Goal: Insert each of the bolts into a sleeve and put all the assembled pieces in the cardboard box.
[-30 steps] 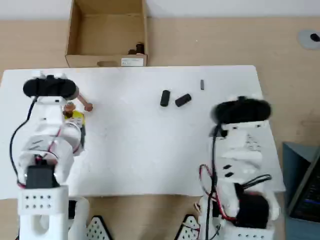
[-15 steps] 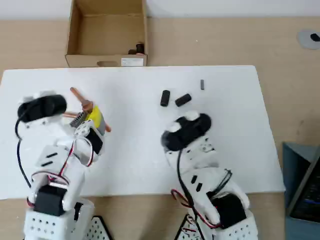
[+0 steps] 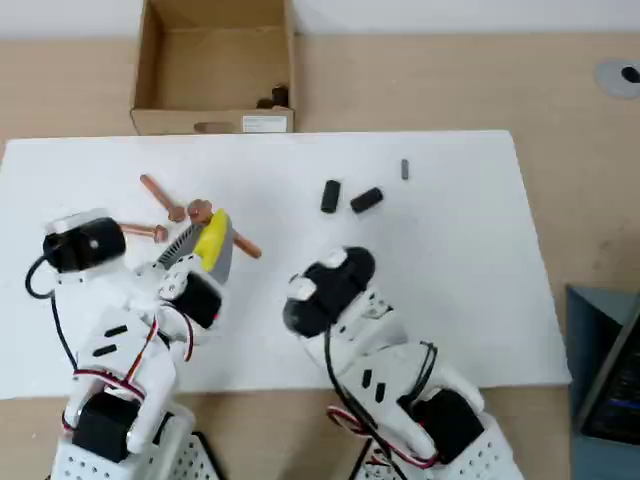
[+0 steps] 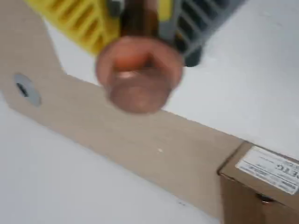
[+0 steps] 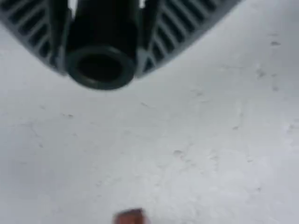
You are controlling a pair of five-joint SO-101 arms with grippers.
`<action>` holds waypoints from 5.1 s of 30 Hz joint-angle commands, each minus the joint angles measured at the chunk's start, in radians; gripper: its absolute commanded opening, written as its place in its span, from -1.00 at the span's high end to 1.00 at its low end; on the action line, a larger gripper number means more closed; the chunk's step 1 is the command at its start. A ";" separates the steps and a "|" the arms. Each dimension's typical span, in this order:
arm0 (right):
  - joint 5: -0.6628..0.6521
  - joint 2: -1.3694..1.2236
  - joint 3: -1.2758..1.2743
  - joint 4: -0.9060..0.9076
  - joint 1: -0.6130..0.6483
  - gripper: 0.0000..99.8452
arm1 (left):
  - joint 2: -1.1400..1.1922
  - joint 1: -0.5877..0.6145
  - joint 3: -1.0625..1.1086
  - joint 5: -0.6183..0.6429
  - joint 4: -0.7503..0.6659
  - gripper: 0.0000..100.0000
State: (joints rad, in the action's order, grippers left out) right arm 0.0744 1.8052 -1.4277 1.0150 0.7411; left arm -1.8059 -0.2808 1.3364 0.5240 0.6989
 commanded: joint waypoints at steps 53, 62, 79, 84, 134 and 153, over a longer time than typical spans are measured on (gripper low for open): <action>-0.091 0.131 0.120 -0.028 0.068 0.98 | -0.016 -0.221 -0.040 0.014 0.117 1.00; -0.091 0.131 0.120 -0.028 0.068 0.98 | -0.016 -0.247 -0.040 0.011 0.100 1.00; -0.091 0.131 0.120 -0.025 0.068 0.98 | -0.015 -0.445 -0.021 -0.215 0.301 0.99; -0.091 0.131 0.119 -0.023 0.068 0.98 | -0.015 -0.439 -0.026 -0.206 0.302 0.90; 0.038 -0.582 0.595 0.028 -0.263 0.98 | -0.015 0.588 0.347 -0.560 0.236 0.99; 0.015 -1.771 1.535 -0.324 -0.265 0.98 | -0.015 0.580 0.348 -0.552 0.227 0.99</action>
State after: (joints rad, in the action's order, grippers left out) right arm 0.1051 0.1695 -0.1036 0.7526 0.4956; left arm -1.8167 0.2961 1.6771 -0.0284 0.9459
